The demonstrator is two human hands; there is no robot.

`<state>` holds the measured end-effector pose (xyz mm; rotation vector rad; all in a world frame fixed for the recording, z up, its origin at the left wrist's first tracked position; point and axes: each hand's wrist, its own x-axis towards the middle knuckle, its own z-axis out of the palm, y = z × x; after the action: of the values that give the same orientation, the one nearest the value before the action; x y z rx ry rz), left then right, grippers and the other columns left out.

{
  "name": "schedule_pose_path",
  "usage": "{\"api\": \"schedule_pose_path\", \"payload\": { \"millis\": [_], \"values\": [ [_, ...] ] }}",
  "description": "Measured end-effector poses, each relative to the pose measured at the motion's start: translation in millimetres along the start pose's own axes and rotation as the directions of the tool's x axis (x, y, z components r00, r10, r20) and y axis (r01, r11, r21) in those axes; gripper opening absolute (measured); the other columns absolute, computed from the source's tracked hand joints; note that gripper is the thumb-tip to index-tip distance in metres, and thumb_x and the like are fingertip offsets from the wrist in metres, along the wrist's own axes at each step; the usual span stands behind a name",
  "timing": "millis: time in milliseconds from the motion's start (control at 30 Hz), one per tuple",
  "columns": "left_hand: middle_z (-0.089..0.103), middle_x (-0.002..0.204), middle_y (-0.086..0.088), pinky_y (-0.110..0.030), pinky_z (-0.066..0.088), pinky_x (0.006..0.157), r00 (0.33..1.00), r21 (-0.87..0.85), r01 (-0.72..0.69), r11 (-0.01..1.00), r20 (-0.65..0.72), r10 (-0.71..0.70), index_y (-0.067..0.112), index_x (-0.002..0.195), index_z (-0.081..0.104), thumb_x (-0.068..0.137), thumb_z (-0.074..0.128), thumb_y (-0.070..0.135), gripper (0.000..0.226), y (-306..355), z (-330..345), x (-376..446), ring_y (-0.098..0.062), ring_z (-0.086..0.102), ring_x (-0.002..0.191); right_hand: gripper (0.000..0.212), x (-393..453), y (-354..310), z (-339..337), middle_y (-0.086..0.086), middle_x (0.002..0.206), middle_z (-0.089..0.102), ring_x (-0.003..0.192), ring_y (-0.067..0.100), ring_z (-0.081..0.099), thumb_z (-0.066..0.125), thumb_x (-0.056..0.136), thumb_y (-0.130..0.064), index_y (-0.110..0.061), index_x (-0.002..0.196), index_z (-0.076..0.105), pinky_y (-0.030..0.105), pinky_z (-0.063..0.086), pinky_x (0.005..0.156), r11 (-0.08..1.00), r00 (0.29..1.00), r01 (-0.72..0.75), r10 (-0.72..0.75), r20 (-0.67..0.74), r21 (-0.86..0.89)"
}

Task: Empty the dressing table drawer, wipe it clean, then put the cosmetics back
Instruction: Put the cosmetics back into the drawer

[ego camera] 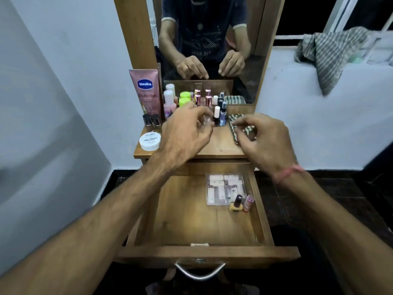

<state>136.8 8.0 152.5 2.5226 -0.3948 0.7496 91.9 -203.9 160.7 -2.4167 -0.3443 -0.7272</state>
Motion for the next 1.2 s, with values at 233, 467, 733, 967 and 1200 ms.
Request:
{"api": "schedule_pose_path", "payload": {
  "millis": [233,467,733,967,1200],
  "values": [
    [0.07,0.121,-0.002,-0.038,0.049,0.071,0.996,0.274,-0.052,0.96,0.084,0.03,0.027,0.131,0.072,0.104,0.061,0.032,0.029,15,18,44,-0.032,0.074,0.104,0.04,79,18,42,-0.003,0.126,0.07,0.109,0.028,0.068,0.06,0.099,-0.024,-0.03,0.137,0.07,0.041,0.059,0.087,0.975,0.998,0.012,0.001,0.061,-0.221],
    [0.067,0.123,-0.004,-0.039,0.048,0.069,0.983,0.318,-0.13,0.939,0.167,0.079,0.019,0.128,0.071,0.106,0.059,0.031,0.028,6,42,55,-0.034,0.073,0.097,0.026,94,39,57,-0.003,0.122,0.071,0.107,0.026,0.069,0.064,0.103,-0.034,-0.027,0.125,0.075,0.036,0.055,0.085,0.949,0.997,0.057,-0.035,0.076,-0.309],
    [0.071,0.121,0.0,-0.047,0.063,0.079,0.993,0.246,-0.092,0.965,0.095,0.07,0.021,0.124,0.063,0.105,0.068,0.037,0.026,5,53,58,-0.029,0.074,0.1,0.014,85,48,61,-0.014,0.095,0.073,0.087,0.009,0.069,0.078,0.093,-0.036,-0.03,0.102,0.069,0.04,0.062,0.082,0.997,0.999,-0.025,0.029,0.046,-0.076],
    [0.071,0.103,0.015,-0.042,0.064,0.08,0.994,0.072,-0.009,0.997,0.113,0.001,0.035,0.114,0.068,0.102,0.072,0.037,0.013,10,11,7,-0.013,0.071,0.094,0.013,31,26,29,-0.017,0.094,0.073,0.068,0.009,0.066,0.08,0.093,-0.031,-0.025,0.101,0.072,0.028,0.06,0.069,0.986,0.997,-0.05,0.058,-0.044,0.16],
    [0.068,0.105,0.02,-0.032,0.057,0.076,0.986,-0.131,0.084,0.988,0.153,-0.063,0.038,0.106,0.067,0.099,0.078,0.043,0.014,9,-27,-102,-0.002,0.063,0.097,0.022,-67,0,10,-0.014,0.096,0.074,0.067,0.008,0.067,0.08,0.094,-0.021,-0.025,0.114,0.071,0.018,0.054,0.066,0.973,0.998,-0.045,0.032,0.063,0.227]
  ]
}}
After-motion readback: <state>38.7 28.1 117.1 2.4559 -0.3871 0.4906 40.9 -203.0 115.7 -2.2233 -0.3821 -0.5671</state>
